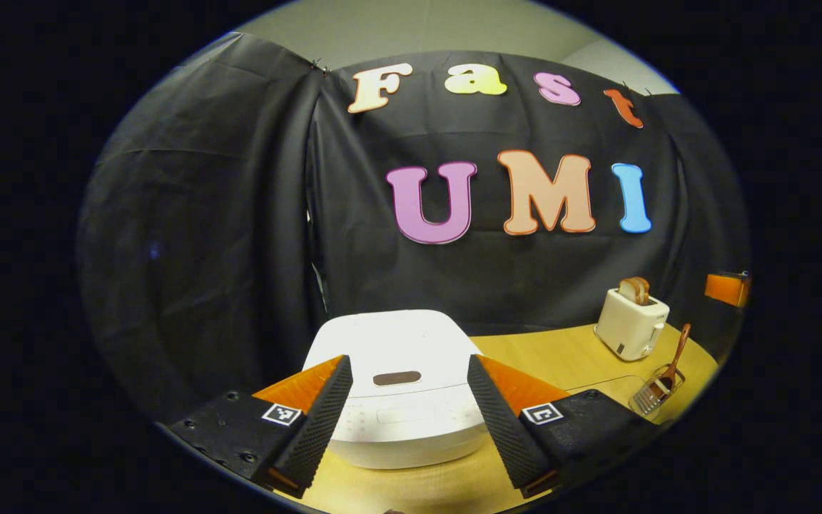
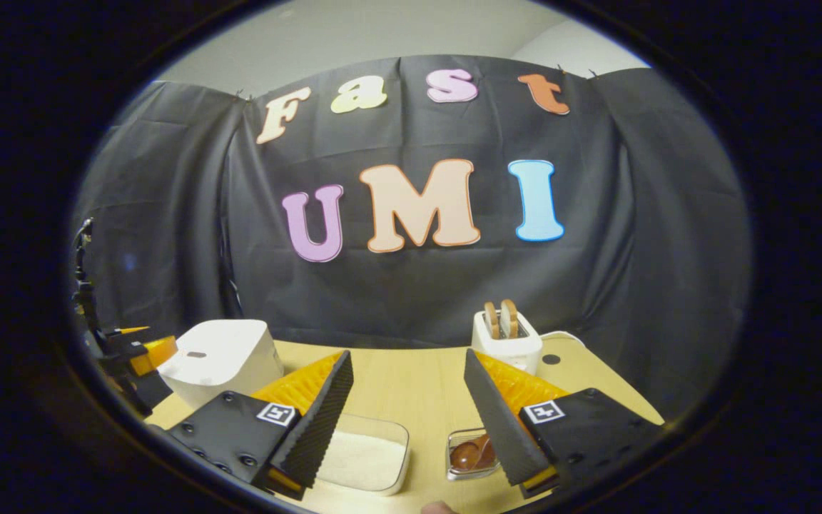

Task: Close the left gripper, press the button to open the rice cooker; take a wooden spoon from the chopstick holder with the right hand, scoop a spoonful of rice and pour it into the rice cooker, then put the wooden spoon back into the chopstick holder.

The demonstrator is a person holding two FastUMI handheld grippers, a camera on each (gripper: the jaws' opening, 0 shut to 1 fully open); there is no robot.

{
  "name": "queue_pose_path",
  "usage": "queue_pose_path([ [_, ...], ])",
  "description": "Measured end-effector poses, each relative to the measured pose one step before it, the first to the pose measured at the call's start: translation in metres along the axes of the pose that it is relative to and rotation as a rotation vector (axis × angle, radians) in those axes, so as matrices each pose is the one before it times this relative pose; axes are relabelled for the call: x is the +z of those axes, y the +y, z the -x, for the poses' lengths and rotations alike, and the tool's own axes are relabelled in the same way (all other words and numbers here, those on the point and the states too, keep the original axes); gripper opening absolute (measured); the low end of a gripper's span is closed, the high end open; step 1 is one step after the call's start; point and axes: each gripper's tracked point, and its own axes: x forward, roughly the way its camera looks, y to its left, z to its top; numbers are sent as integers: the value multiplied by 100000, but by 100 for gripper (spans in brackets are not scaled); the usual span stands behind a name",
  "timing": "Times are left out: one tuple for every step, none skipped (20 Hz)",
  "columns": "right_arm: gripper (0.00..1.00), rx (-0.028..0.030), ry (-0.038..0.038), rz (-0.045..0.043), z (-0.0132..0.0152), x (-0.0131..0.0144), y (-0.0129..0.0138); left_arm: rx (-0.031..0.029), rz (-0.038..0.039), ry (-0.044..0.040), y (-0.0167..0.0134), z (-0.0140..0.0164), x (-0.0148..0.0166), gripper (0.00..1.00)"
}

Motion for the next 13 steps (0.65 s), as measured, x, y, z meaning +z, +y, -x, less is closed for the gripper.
queue_pose_path([
  [99, 271, -652, -75, 164, 183, 285, -473, 720, -2428, -448, 708, 572, 95],
  [99, 131, -737, -59, 165, 167, 183, -335, 54, -2234, -260, 392, 592, 96],
  [99, 101, -746, -45, 206, 110, 225, 299, -94, -1409, -95, 310, 535, 95],
  [99, 311, -907, -249, 148, 188, 243, 438, -256, -1168, 109, 322, 341, 95],
  [99, 619, -1030, -59, 243, 266, 423, 296, -259, -435, -9, 258, 270, 95],
  [99, 251, -903, 344, 180, 210, 262, 381, -182, -616, 82, 297, 284, 95],
  [99, 714, -957, 446, 193, 122, 313, 231, 17, -564, 58, 178, 343, 95],
  [99, 708, -531, 481, 75, 83, 357, -1, 250, -379, -85, 105, 210, 95],
  [99, 810, -294, 484, 42, -14, 381, 148, 254, -491, 19, 10, 322, 95],
  [99, 357, -77, 461, 60, 14, 212, 213, 242, -180, 129, 45, 142, 95],
  [99, 463, -63, 298, 52, 1, 168, 165, 304, -164, 27, -40, 159, 95],
  [99, 339, 34, 26, 27, 24, 130, 205, 350, -322, 98, 2, 286, 95],
  [99, 323, 101, 26, -53, -73, 102, 314, 245, -782, 139, -75, 313, 95],
])
